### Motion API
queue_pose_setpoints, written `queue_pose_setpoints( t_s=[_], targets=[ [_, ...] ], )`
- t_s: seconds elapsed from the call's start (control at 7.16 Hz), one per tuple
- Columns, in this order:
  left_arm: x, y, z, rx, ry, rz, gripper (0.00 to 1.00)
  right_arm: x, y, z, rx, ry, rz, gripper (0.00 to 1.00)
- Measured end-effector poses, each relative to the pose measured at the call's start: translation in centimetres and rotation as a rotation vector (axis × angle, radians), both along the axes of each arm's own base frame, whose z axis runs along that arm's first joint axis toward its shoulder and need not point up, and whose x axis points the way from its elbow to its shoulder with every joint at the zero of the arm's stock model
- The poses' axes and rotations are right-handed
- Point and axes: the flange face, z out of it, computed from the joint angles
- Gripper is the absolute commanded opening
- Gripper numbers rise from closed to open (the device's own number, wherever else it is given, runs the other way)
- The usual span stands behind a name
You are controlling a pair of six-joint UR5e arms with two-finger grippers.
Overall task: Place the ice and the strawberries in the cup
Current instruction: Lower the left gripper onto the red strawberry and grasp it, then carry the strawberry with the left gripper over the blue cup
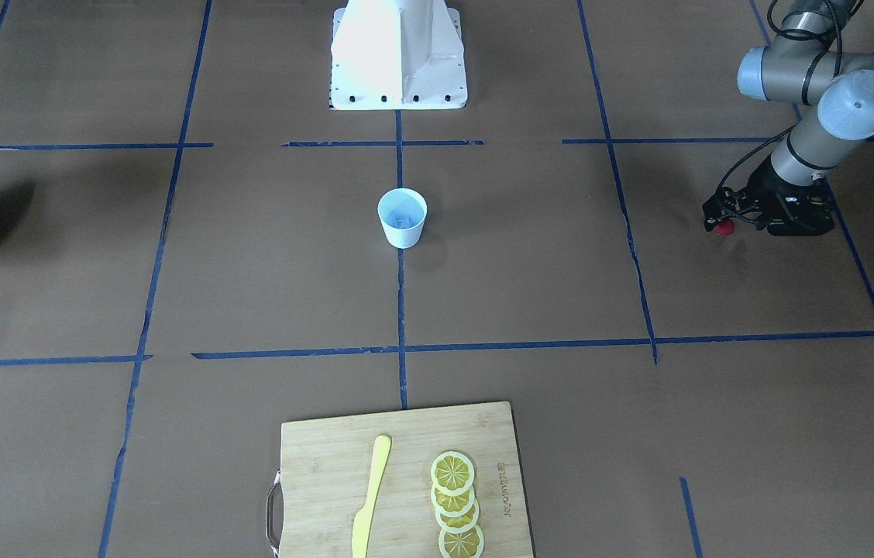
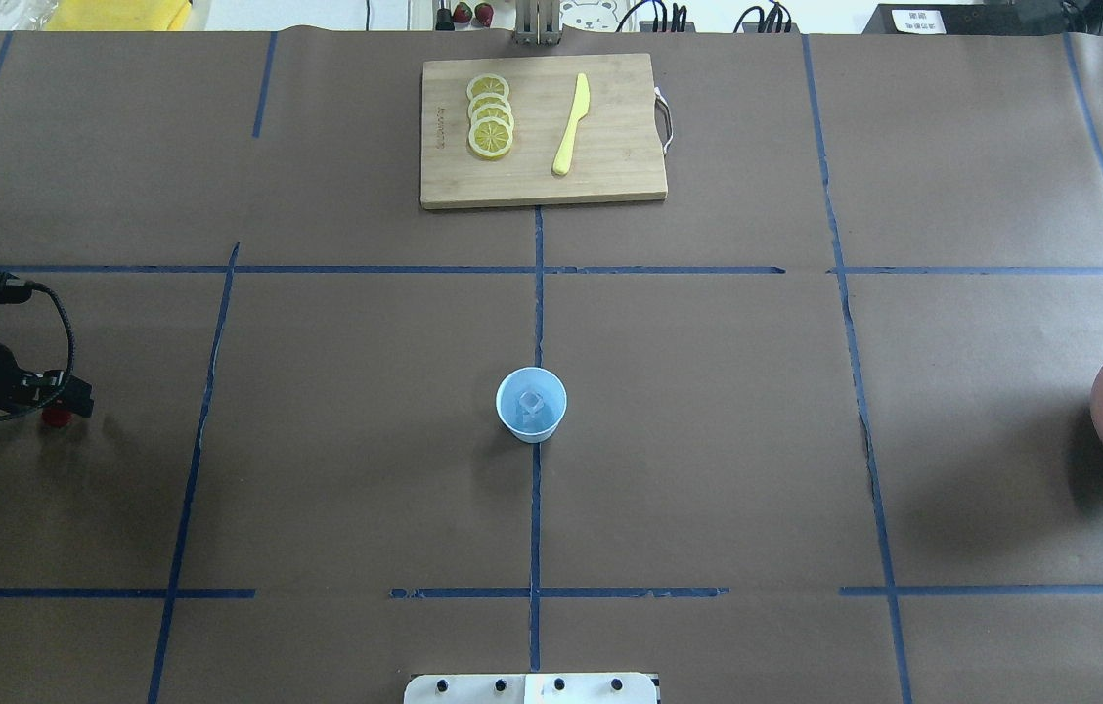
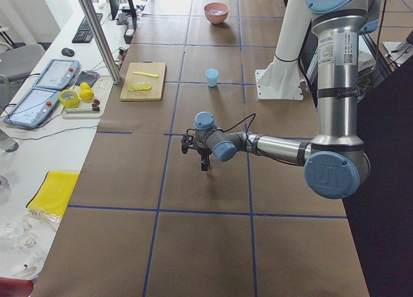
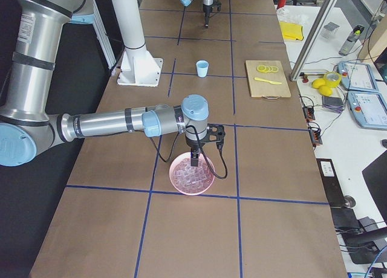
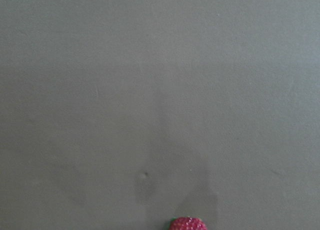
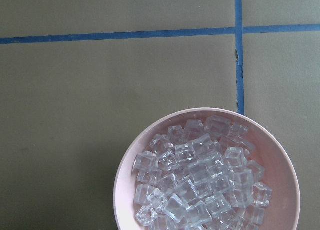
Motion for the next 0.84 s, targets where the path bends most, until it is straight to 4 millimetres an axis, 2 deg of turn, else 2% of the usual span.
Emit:
queue_pose_setpoints(
  t_s=[0.14, 0.42, 0.56, 0.7, 0.84],
  targets=[
    [0.1, 0.0, -0.1, 0.0, 0.002, 0.002, 0.0, 0.0, 0.0, -0.1, 0.002, -0.001, 0.0, 1.0],
    [0.2, 0.0, -0.6, 0.004, 0.012, 0.004, 0.0, 0.0, 0.1, -0.2, 0.006, -0.002, 0.0, 1.0],
    [0.1, 0.0, -1.6, 0.006, 0.027, -0.003, 0.0, 0.0, 0.1, -0.2, 0.007, -0.002, 0.0, 1.0],
    [0.2, 0.1, -3.6, 0.006, 0.058, -0.015, 0.0, 0.0, 0.2, -0.3, 0.007, -0.002, 0.001, 1.0],
    [0.7, -0.1, -6.7, -0.003, 0.112, -0.032, 0.0, 0.0, 0.2, -0.4, 0.009, -0.002, 0.001, 1.0]
  ],
)
